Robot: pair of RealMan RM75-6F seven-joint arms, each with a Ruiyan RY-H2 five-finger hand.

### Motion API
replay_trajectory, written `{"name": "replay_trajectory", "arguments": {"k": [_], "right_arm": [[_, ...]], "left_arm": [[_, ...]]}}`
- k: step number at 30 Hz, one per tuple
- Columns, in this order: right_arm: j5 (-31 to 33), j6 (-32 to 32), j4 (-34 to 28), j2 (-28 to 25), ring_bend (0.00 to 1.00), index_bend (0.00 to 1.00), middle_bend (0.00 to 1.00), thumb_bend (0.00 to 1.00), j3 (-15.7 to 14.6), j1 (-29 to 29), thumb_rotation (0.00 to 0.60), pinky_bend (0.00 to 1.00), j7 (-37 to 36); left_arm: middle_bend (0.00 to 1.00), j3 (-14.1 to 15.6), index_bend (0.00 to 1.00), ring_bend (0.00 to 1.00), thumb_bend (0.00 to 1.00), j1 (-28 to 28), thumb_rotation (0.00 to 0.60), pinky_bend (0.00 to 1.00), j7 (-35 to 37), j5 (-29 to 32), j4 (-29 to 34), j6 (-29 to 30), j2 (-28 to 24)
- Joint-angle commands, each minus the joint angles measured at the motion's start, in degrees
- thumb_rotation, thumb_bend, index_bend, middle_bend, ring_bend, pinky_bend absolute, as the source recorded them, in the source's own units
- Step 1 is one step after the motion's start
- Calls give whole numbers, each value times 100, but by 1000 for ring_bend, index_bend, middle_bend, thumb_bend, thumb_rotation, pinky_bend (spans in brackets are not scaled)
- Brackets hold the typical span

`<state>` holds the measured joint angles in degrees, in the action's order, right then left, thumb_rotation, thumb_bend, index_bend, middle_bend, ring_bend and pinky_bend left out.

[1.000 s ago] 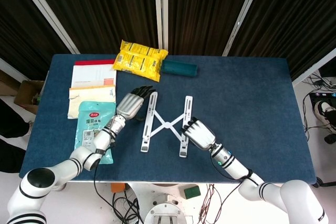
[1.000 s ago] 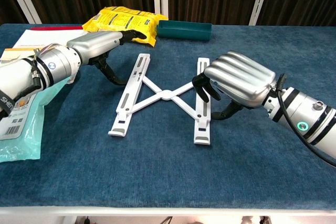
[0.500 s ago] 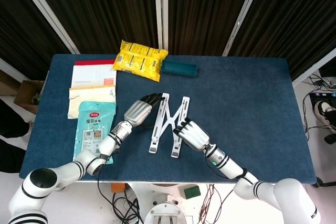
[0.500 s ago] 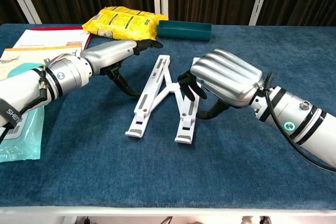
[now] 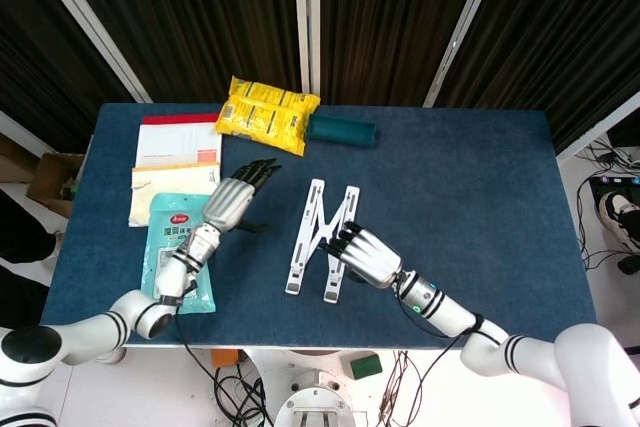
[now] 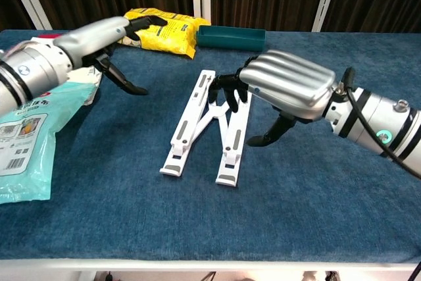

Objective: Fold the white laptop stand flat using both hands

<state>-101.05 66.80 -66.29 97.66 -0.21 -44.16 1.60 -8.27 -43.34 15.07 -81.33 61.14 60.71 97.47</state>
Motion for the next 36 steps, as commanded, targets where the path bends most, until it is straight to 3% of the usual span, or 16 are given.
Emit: {"name": "replay_trajectory", "arguments": {"k": [1, 5, 10, 20, 36], "right_arm": [[372, -1877, -1634, -1504, 17, 0, 113, 0, 197, -951, 600, 6, 424], [625, -2819, -1836, -1730, 0, 0, 24, 0, 343, -1457, 600, 0, 730], [727, -3369, -1508, -1518, 0, 0, 8, 0, 292, -1771, 600, 0, 838], [528, -3427, -799, -1032, 0, 0, 0, 0, 139, -2067, 600, 0, 639], [540, -3642, 88, -373, 0, 0, 19, 0, 45, -2486, 600, 0, 168]], "left_arm": [[0, -34, 56, 0, 0, 719, 600, 136, -444, 216, 1165, 754, -1007], [0, 101, 56, 0, 0, 1199, 600, 136, -618, 215, 1790, 1230, -1522], [0, 266, 55, 0, 0, 1658, 600, 136, -575, 209, 2207, 1573, -1955], [0, 367, 56, 0, 0, 2161, 600, 135, -268, 210, 2276, 1844, -2224], [0, 264, 56, 0, 0, 2348, 600, 136, 78, 149, 2062, 1777, -2156]]}}
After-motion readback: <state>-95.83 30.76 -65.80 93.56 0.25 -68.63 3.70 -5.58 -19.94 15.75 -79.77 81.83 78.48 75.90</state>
